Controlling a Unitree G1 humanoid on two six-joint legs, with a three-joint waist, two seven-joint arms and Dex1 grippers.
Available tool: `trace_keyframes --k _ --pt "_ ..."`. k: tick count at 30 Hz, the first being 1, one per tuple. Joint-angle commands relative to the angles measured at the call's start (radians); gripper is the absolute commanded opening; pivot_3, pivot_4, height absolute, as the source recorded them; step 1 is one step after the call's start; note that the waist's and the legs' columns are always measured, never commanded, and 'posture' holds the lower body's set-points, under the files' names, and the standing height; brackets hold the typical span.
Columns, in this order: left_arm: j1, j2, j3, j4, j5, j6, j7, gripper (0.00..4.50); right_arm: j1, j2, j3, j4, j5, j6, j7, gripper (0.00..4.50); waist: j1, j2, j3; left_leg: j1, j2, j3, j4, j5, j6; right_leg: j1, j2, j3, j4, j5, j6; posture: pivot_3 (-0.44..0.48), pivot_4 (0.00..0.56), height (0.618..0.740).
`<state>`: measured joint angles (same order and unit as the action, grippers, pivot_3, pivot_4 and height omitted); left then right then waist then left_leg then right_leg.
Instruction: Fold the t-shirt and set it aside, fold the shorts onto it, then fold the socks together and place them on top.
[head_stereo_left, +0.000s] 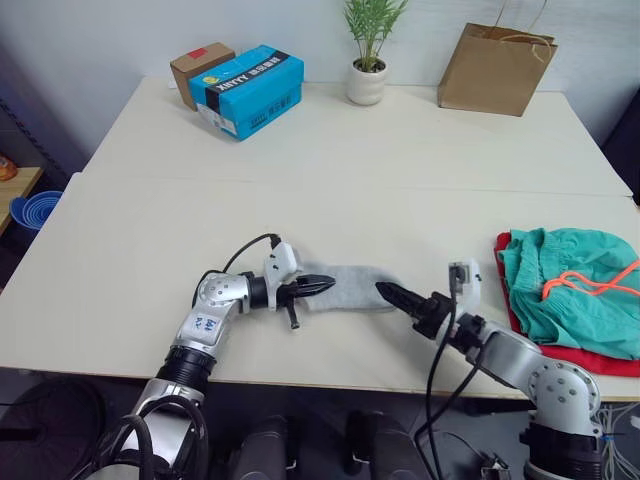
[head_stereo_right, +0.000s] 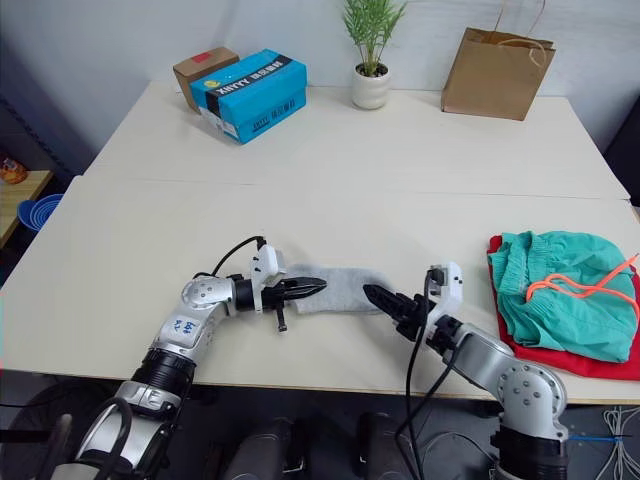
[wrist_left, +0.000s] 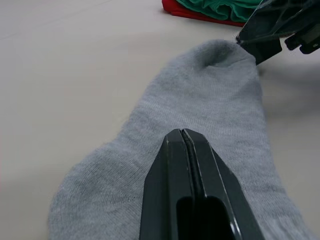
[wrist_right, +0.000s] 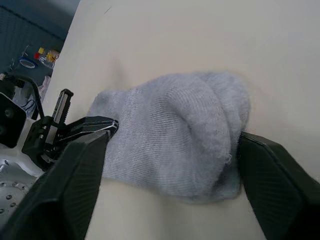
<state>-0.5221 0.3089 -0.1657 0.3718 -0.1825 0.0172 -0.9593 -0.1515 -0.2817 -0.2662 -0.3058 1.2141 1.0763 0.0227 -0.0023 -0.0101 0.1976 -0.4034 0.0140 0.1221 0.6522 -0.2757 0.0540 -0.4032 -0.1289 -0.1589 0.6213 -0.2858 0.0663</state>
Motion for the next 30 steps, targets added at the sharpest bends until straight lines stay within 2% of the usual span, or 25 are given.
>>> trace_keyframes --k 1,8,14,23,30 --pt "-0.003 -0.007 -0.002 0.0 0.011 -0.011 0.008 0.0 -0.015 0.013 0.024 0.006 -0.007 -0.006 -0.011 2.46 0.001 0.0 0.0 -0.001 0.0 0.0 0.0 0.0 0.0 -0.001 0.0 0.0 0.0 0.0 0.0 0.0 0.15 0.74" --pt "0.003 -0.013 -0.003 -0.012 0.013 -0.004 0.014 0.0 -0.014 -0.041 0.004 -0.022 -0.058 -0.06 0.033 0.05 0.002 0.0 0.0 -0.002 0.0 0.001 0.0 0.0 0.001 -0.003 0.0 0.0 0.0 0.0 0.0 0.0 0.15 0.74" --pt "-0.002 -0.027 0.005 -0.037 0.008 0.034 0.038 0.0 -0.057 -0.134 0.091 -0.109 -0.153 -0.063 0.099 0.01 0.003 0.0 0.0 -0.003 -0.001 0.001 0.0 0.0 0.001 -0.004 0.0 0.001 0.0 0.0 0.0 0.0 0.15 0.74" --pt "0.019 -0.015 0.002 -0.081 0.019 0.094 0.073 0.0 -0.215 -0.04 0.189 -0.134 -0.169 0.026 -0.043 0.01 0.001 0.0 0.0 -0.003 -0.001 0.001 -0.001 0.002 -0.001 -0.005 0.0 0.001 0.001 0.0 0.0 0.0 0.15 0.74" --pt "0.013 -0.004 0.022 -0.136 0.003 0.198 0.113 0.0 -0.277 -0.007 0.25 -0.097 -0.205 0.07 -0.04 0.01 0.0 0.0 0.0 -0.004 -0.001 0.001 -0.001 0.003 -0.003 -0.005 0.0 0.001 0.001 0.0 0.0 0.0 0.15 0.74"
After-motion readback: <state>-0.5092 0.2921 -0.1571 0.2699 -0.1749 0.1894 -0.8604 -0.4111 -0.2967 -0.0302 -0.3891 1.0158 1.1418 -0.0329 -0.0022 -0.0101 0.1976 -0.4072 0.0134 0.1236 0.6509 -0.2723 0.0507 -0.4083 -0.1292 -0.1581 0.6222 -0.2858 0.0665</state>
